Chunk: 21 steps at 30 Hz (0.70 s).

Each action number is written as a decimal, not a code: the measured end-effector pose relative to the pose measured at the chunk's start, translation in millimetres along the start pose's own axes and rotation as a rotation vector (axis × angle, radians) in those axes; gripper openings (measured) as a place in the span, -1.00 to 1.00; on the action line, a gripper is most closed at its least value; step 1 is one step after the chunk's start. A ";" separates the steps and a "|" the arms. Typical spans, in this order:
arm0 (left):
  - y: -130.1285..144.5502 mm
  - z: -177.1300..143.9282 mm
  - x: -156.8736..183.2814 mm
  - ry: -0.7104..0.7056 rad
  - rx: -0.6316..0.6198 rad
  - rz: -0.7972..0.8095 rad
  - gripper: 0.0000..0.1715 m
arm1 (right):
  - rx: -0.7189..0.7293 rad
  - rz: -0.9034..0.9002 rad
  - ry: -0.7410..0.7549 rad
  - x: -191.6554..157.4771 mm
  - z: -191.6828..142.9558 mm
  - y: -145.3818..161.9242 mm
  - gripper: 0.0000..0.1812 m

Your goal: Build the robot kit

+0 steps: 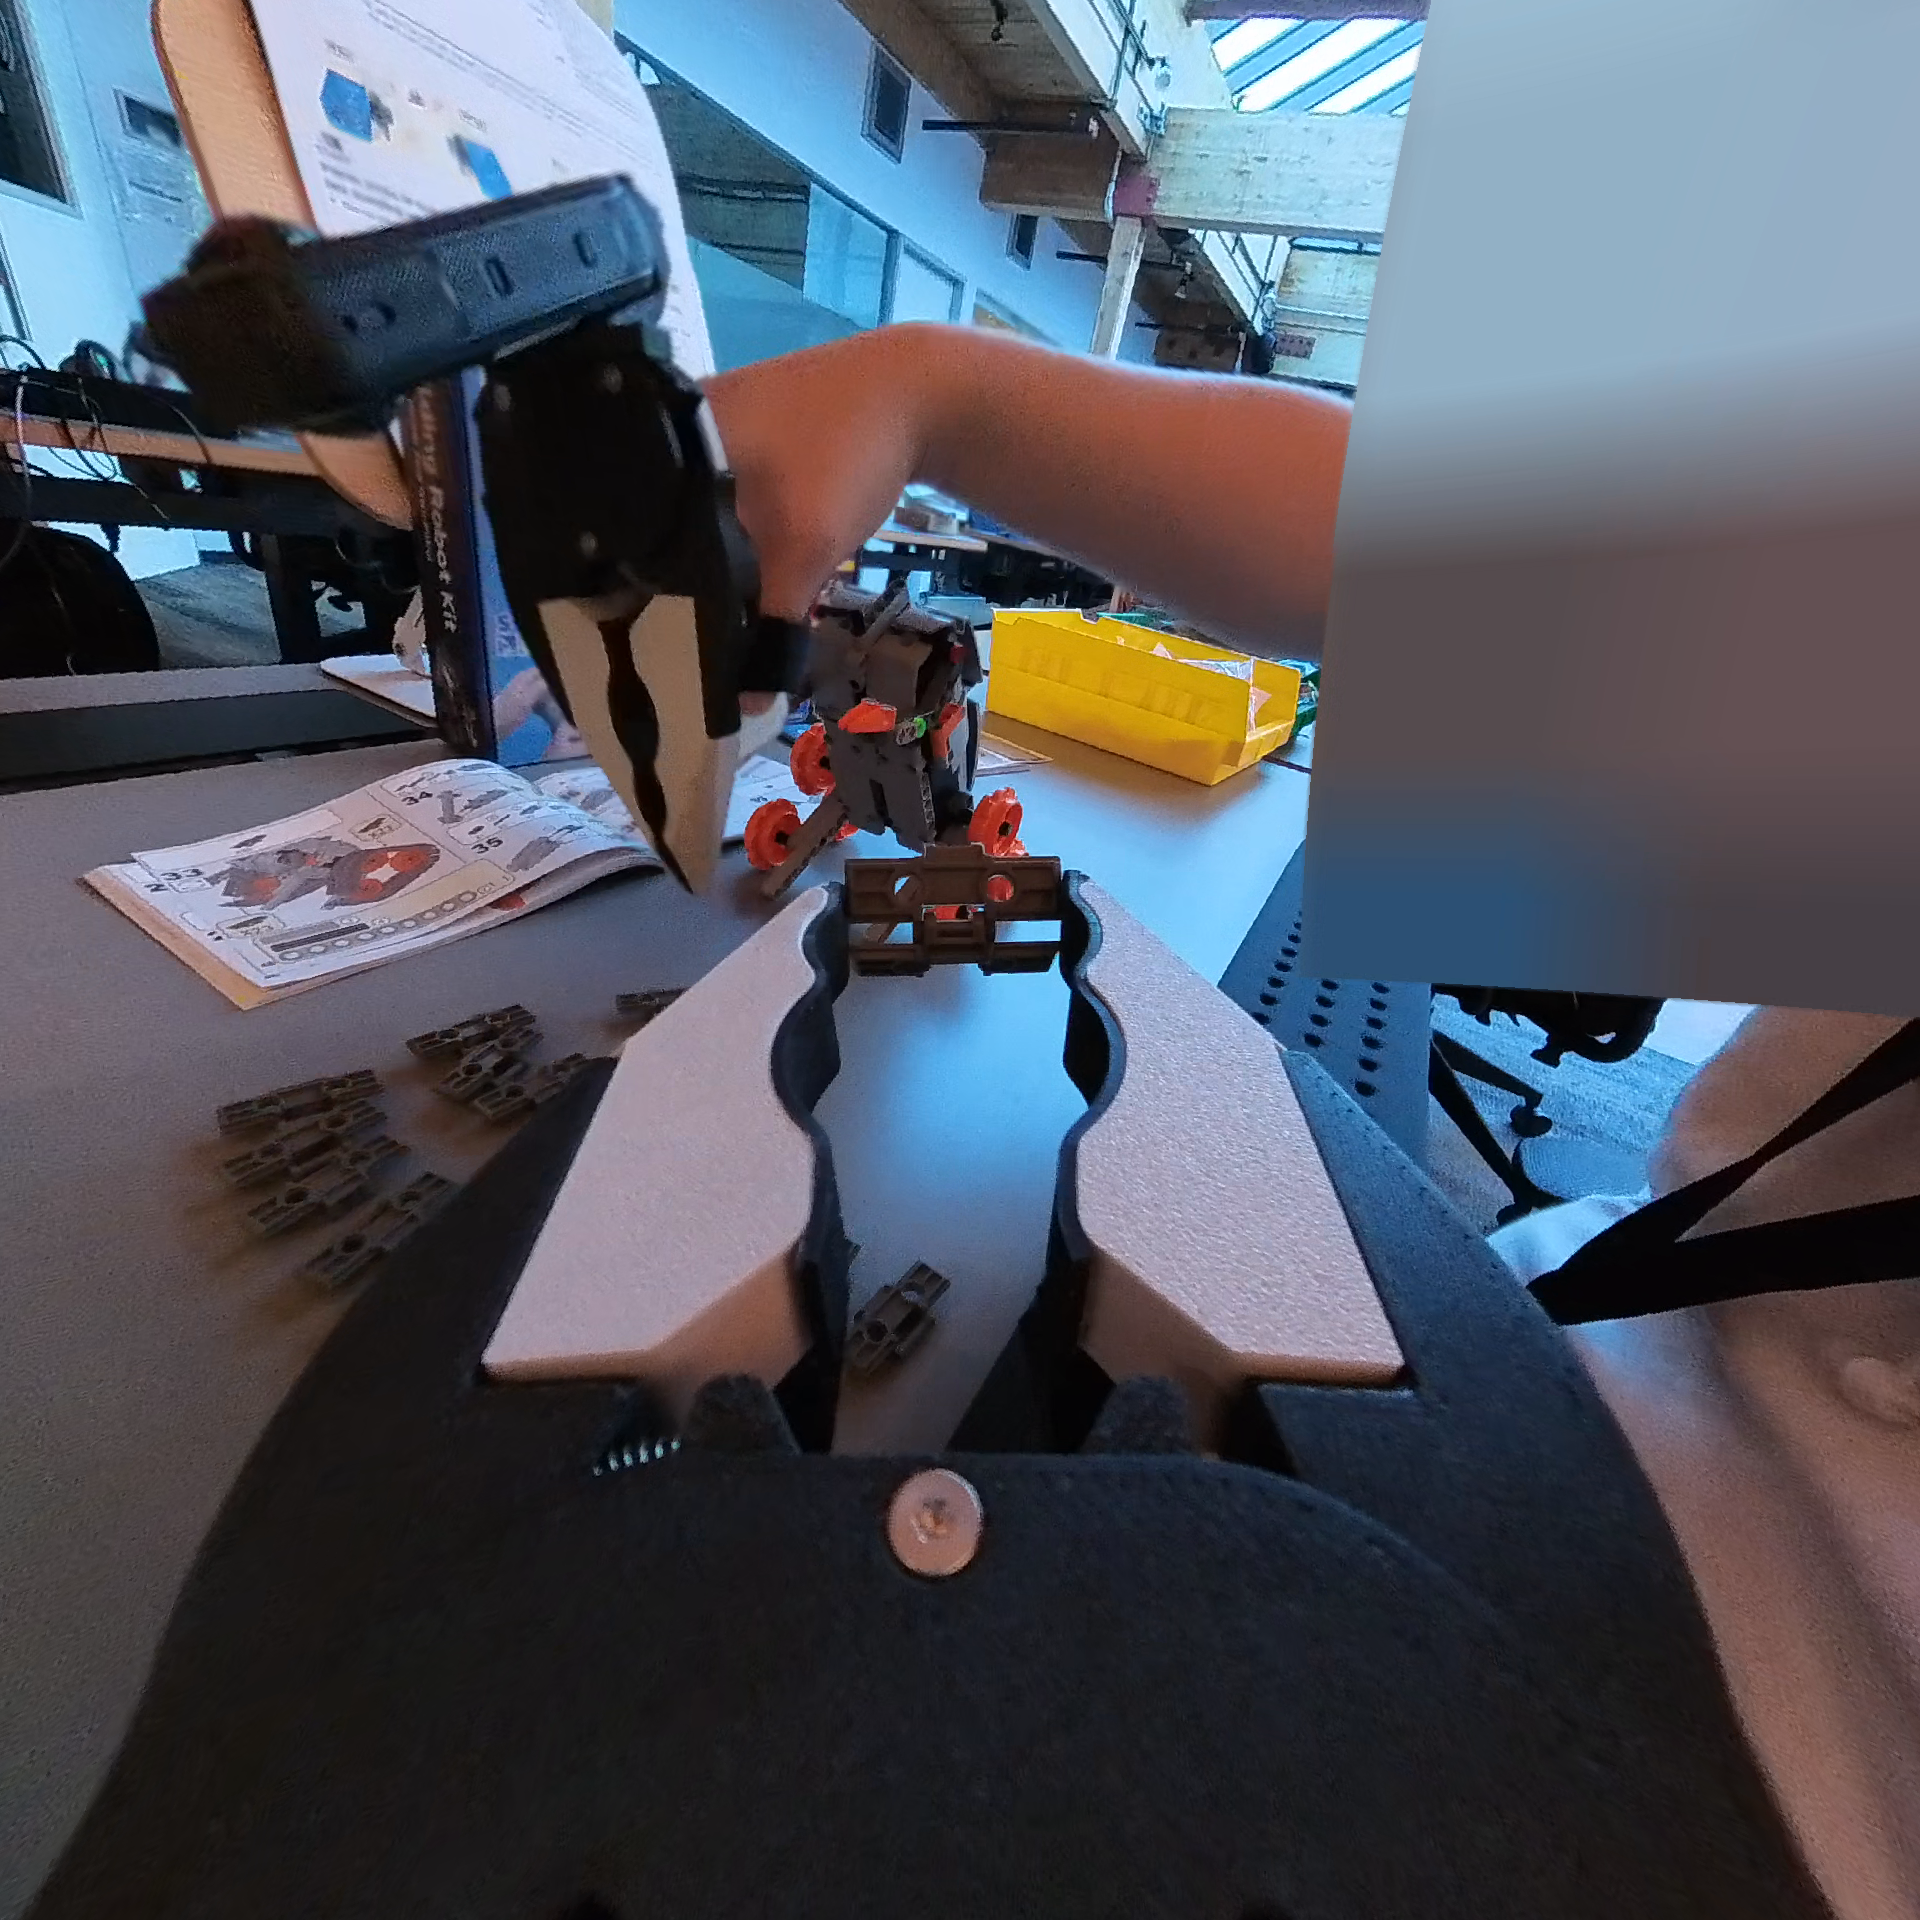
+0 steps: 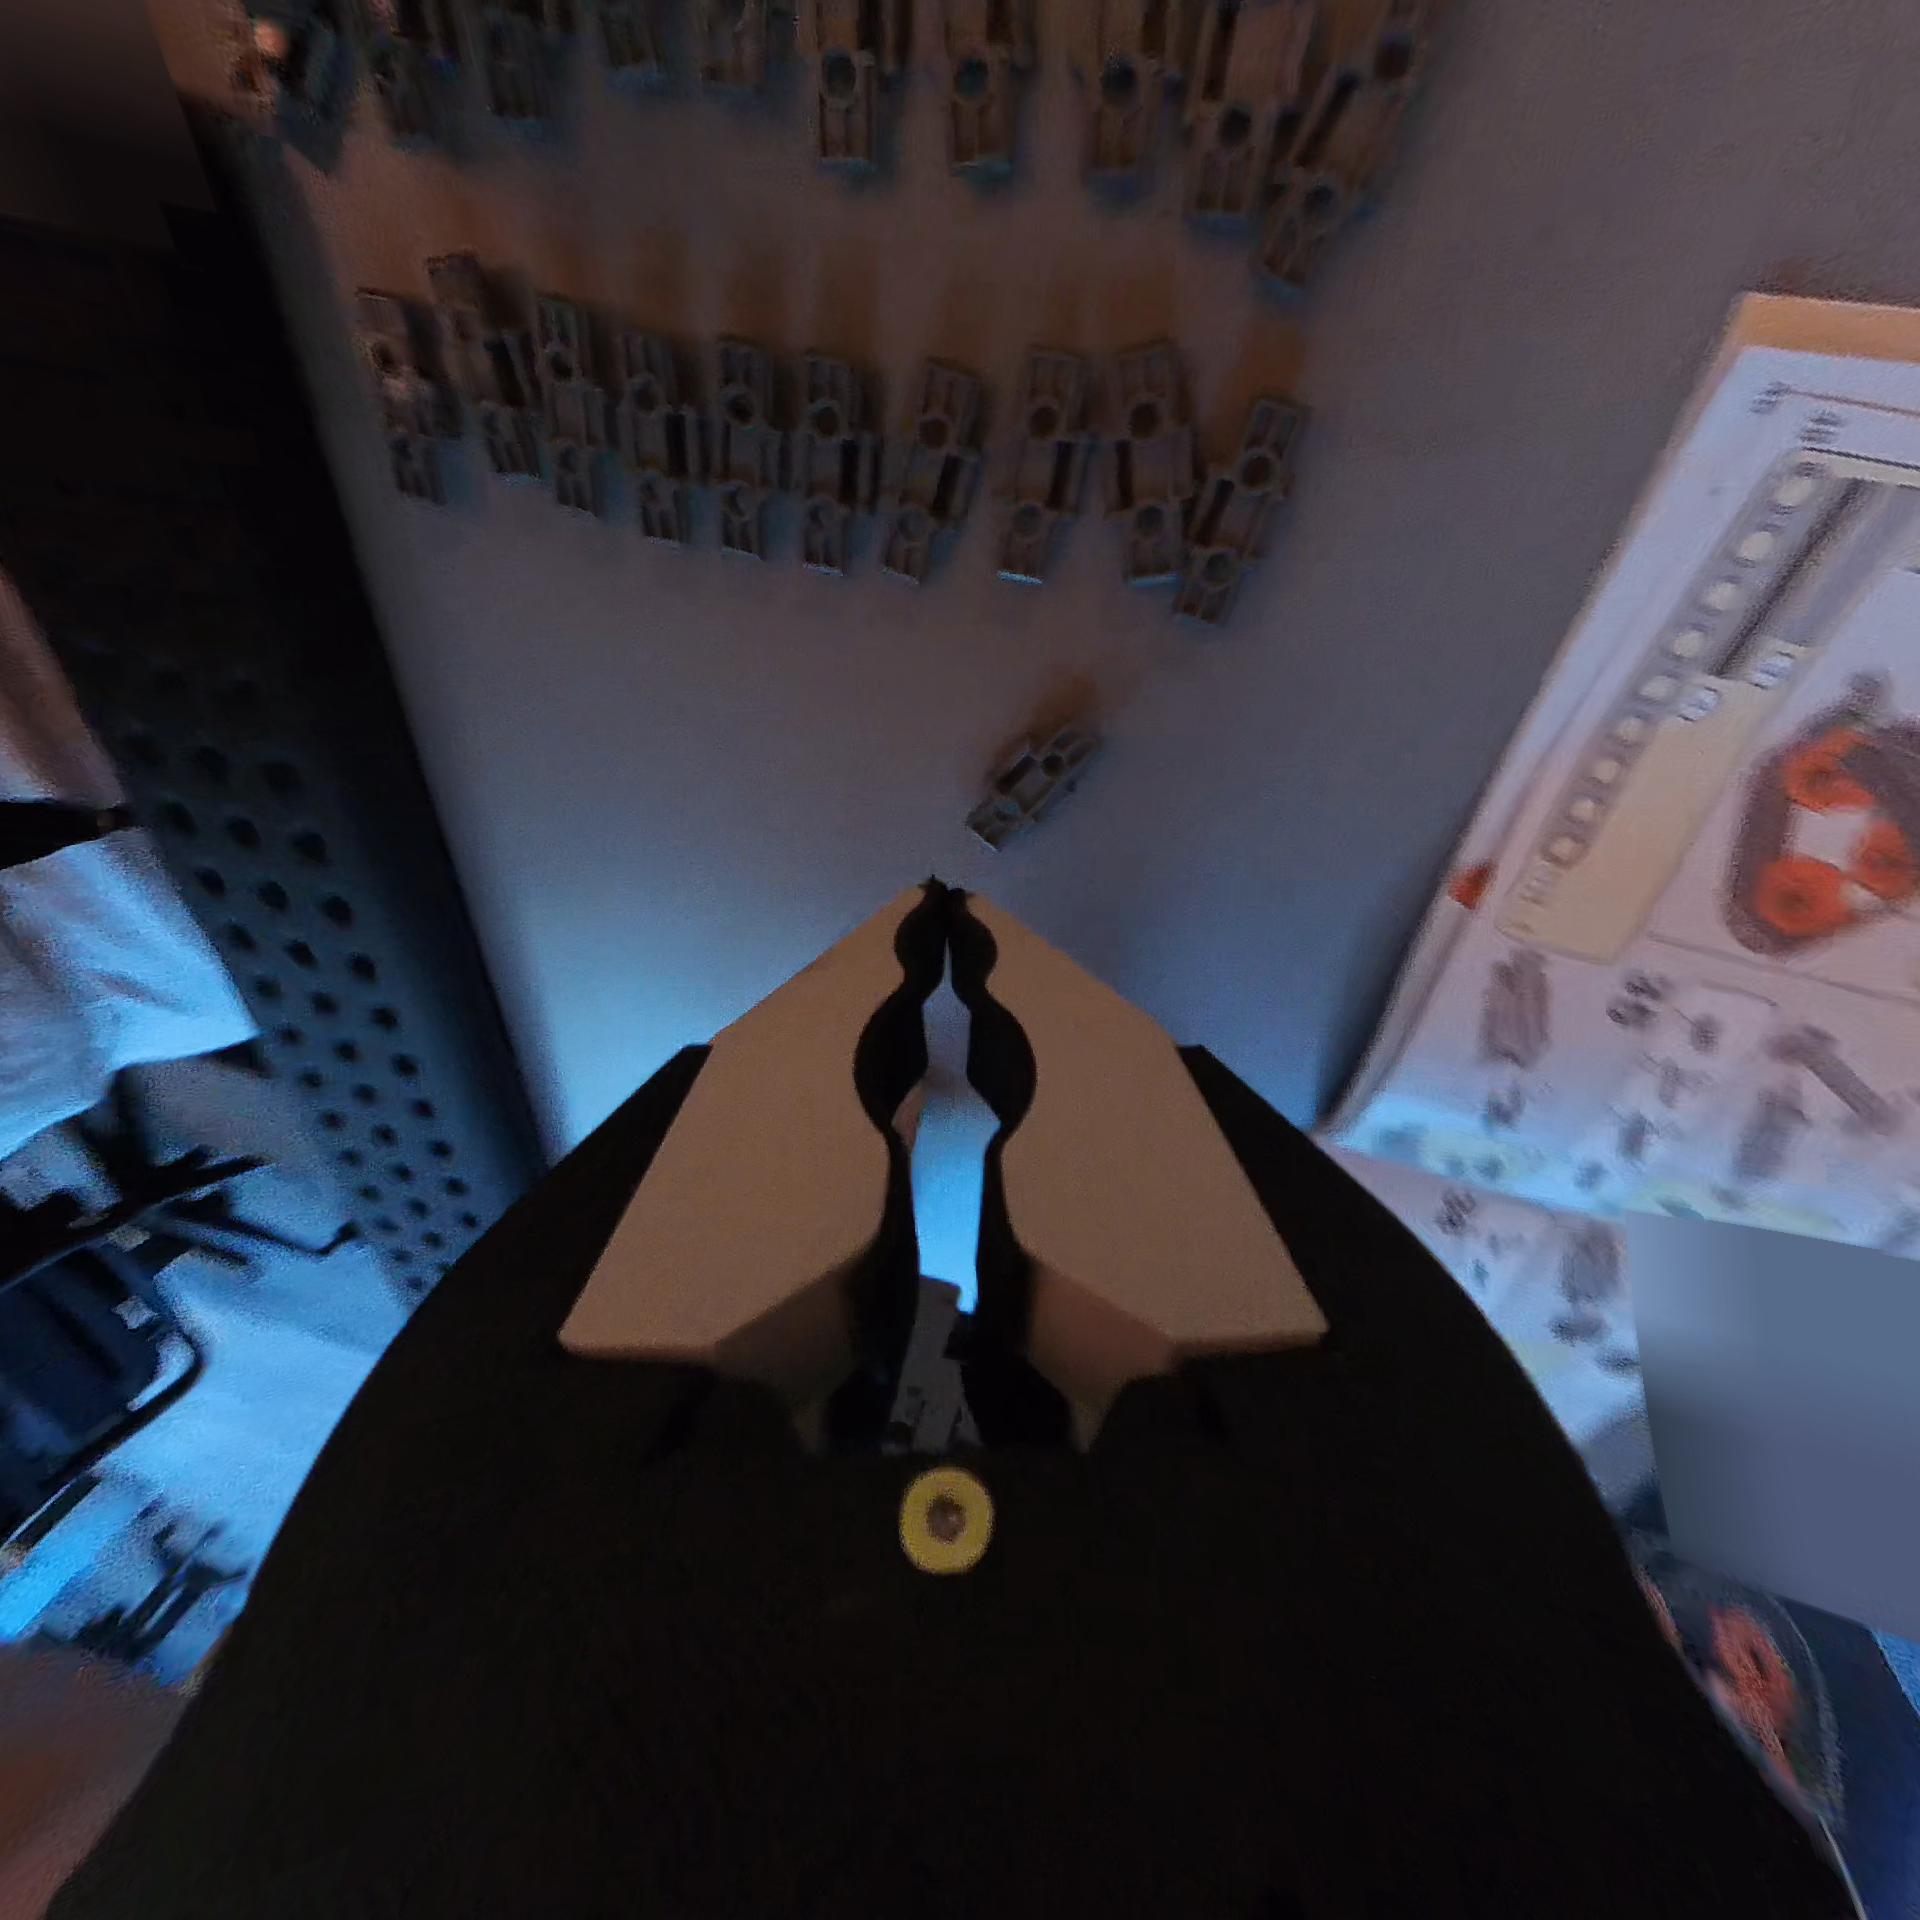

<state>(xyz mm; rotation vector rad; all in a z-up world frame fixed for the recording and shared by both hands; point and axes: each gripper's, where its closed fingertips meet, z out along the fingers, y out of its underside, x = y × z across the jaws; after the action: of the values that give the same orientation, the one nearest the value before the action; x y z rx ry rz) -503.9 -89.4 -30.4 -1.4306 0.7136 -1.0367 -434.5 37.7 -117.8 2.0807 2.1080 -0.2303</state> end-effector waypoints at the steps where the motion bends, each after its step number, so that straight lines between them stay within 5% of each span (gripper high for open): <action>1: 0.2 1.3 0.7 0.000 -0.004 0.003 -0.54 | -0.006 0.008 0.057 5.0 -3.9 1.3 -1.00; 6: 0.9 8.5 9.4 0.010 -0.025 0.023 -0.55 | -0.060 0.283 -0.090 15.2 19.3 -6.3 -0.82; 21: -5.1 4.5 20.3 0.001 -0.042 0.095 -0.55 | -0.097 0.306 -0.224 18.2 47.0 0.3 -0.89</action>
<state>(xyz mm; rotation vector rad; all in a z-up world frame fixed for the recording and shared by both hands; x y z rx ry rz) -492.0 -104.7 -21.3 -1.4180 0.8004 -0.9540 -433.8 44.7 -167.7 2.1692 1.6188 -0.2959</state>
